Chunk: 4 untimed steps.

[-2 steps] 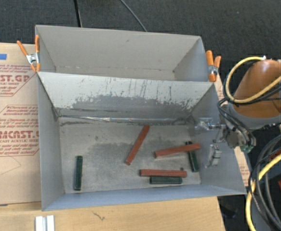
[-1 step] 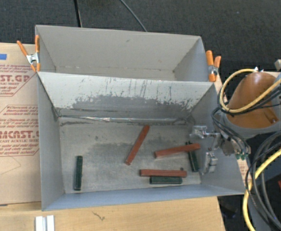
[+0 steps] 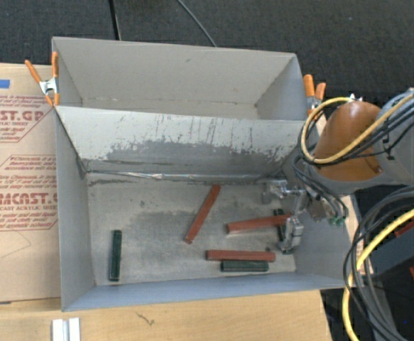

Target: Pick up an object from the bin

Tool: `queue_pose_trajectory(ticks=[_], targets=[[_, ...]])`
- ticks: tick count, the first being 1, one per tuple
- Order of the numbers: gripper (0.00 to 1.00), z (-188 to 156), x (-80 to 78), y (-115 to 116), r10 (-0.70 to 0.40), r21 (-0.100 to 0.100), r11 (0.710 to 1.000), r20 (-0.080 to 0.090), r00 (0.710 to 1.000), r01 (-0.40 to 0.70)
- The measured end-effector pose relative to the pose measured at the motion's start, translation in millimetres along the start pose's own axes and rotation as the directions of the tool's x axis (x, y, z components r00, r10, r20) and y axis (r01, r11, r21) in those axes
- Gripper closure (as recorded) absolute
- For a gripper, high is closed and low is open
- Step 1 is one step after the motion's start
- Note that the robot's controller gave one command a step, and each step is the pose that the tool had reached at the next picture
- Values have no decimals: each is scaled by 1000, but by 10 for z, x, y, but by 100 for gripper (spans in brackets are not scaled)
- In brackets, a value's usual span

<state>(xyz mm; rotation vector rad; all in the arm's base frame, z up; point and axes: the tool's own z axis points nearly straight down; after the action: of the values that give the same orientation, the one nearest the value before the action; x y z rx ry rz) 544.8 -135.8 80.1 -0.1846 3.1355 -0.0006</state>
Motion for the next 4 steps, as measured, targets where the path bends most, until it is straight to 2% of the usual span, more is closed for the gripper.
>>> queue_pose_trajectory(ticks=[1,2,3,4], targets=[[100,108,504,-1,-46,-1,999,-1,999,46],[100,107,502,0,-46,-1,999,-1,999,46],[100,-584,514,167,-53,-3,999,-5,999,53],[100,-949,639,104,-96,1,995,3,995,96]])
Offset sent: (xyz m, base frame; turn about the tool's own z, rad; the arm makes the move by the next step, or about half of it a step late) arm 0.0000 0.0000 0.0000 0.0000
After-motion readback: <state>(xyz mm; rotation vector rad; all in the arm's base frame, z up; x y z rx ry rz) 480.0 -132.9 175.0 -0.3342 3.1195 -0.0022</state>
